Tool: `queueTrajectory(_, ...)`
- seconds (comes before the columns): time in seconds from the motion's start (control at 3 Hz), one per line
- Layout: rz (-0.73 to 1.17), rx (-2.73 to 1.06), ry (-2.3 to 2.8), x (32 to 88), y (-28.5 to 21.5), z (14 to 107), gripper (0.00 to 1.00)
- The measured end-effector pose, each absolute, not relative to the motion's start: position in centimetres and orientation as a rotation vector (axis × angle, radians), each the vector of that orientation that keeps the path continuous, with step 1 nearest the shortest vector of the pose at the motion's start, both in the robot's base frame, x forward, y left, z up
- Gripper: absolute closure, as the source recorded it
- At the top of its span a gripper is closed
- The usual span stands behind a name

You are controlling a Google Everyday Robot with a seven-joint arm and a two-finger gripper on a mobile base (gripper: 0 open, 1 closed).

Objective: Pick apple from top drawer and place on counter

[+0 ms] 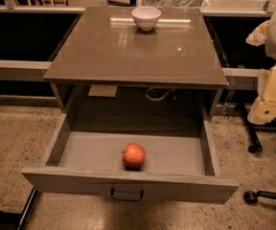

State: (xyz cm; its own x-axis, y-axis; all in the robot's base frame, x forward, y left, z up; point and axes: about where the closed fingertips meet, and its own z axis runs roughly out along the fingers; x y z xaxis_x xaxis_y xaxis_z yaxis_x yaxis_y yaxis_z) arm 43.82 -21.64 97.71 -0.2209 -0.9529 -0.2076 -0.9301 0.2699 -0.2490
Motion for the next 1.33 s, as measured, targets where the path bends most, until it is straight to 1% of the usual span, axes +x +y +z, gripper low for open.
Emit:
queueTrajectory(0.33,-0.101,-1.723,2.229,43.8,-21.6,97.7,0.0)
queueTrajectory(0.67,-0.081,-1.857,2.171,43.2,-18.9,94.6,0.0)
queueTrajectory(1.0,0.034,-2.101,1.98,40.9,-11.4,88.9,0.0)
queueTrajectory(1.33,0.089,-2.212,1.947,38.7,-8.9,85.8,0.0)
